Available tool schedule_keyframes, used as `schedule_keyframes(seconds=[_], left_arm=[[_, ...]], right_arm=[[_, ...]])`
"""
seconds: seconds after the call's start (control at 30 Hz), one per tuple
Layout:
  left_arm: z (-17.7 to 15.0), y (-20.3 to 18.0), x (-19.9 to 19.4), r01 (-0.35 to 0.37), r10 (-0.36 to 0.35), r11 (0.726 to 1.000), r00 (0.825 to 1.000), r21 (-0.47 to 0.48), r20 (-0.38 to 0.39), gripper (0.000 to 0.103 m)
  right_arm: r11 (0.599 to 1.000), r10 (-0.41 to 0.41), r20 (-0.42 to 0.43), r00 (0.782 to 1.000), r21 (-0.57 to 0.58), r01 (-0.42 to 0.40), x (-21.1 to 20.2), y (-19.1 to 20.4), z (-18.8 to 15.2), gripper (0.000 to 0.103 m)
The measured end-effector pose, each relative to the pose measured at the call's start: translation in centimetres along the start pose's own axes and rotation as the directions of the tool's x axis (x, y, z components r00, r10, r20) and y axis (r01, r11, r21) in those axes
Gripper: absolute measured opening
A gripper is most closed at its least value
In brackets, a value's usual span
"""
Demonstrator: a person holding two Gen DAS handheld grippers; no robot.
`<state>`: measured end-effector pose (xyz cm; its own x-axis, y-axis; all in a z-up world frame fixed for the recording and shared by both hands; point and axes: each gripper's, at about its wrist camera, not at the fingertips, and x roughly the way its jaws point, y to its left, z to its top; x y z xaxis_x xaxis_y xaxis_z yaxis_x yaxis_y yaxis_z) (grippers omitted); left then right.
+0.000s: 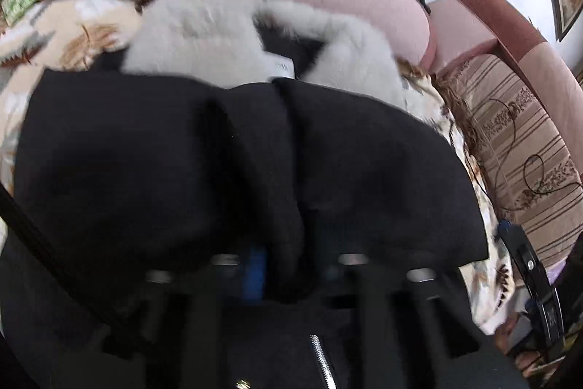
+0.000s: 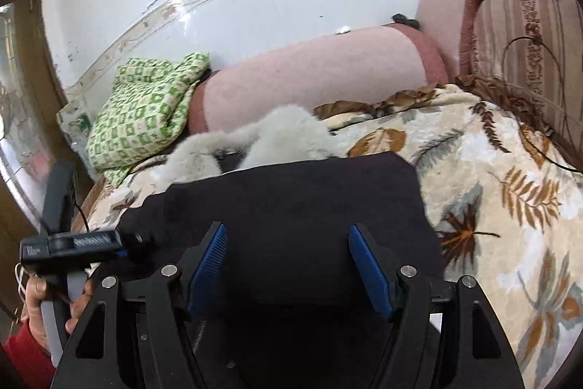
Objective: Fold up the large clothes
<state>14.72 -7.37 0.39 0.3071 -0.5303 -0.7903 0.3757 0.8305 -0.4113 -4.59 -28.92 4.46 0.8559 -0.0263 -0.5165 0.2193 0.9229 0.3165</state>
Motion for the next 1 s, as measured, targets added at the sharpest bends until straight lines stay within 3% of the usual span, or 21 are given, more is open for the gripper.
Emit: schedule_keyframes(seconds=[0.17, 0.27, 0.37, 0.4, 0.5, 0.6, 0.7, 0.83, 0.93, 1.0], left_arm=[[0.3, -0.9, -6.4, -0.073, 0.064, 0.996, 0.987, 0.054, 0.147, 0.011], [1.3, 1.5, -11.4, -0.092, 0.085, 0.995, 0.969, 0.022, 0.234, 0.012], [1.6, 4.8, -13.8, -0.166, 0.165, 0.986, 0.947, -0.020, 0.277, 0.012], [1.6, 5.7, -13.7, -0.174, 0.178, 0.984, 0.945, -0.037, 0.274, 0.012], [0.3, 9.3, -11.3, -0.176, 0.191, 0.980, 0.962, -0.095, 0.192, 0.013], [-1.2, 11.3, -8.2, -0.209, 0.227, 0.970, 0.962, -0.124, 0.153, 0.017], [-1.8, 12.4, -6.9, -0.195, 0.220, 0.968, 0.964, -0.160, 0.153, 0.024], [-2.2, 13.5, -5.9, -0.168, 0.200, 0.965, 0.968, -0.199, 0.152, 0.037], [-2.2, 13.6, -6.3, -0.159, 0.194, 0.964, 0.968, -0.215, 0.157, 0.038], [-2.2, 12.9, -7.5, -0.184, 0.220, 0.964, 0.958, -0.193, 0.184, 0.038]], right_arm=[[0.998, -0.022, 0.022, 1.000, 0.054, 0.021, -0.4, -1.4, 0.4, 0.074], [0.997, -0.020, 0.038, 0.999, 0.074, 0.017, -0.9, -1.9, 0.6, 0.074], [0.996, -0.002, 0.037, 0.999, 0.087, -0.001, -0.7, -1.8, 0.8, 0.074], [0.997, 0.004, 0.029, 1.000, 0.083, -0.006, -0.4, -1.5, 0.8, 0.074], [0.999, 0.007, -0.012, 1.000, 0.049, -0.007, 1.2, -0.4, 0.3, 0.074], [1.000, -0.010, -0.064, 0.998, -0.001, 0.010, 3.3, 1.1, -0.4, 0.074], [0.999, -0.043, -0.110, 0.993, -0.037, 0.039, 5.1, 1.9, -1.2, 0.074], [0.989, -0.123, -0.206, 0.971, -0.102, 0.104, 8.4, 2.2, -2.7, 0.074], [0.982, -0.165, -0.225, 0.960, -0.130, 0.139, 9.7, 2.2, -3.3, 0.081], [0.975, -0.200, -0.233, 0.952, -0.143, 0.169, 10.0, 2.1, -3.4, 0.086]])
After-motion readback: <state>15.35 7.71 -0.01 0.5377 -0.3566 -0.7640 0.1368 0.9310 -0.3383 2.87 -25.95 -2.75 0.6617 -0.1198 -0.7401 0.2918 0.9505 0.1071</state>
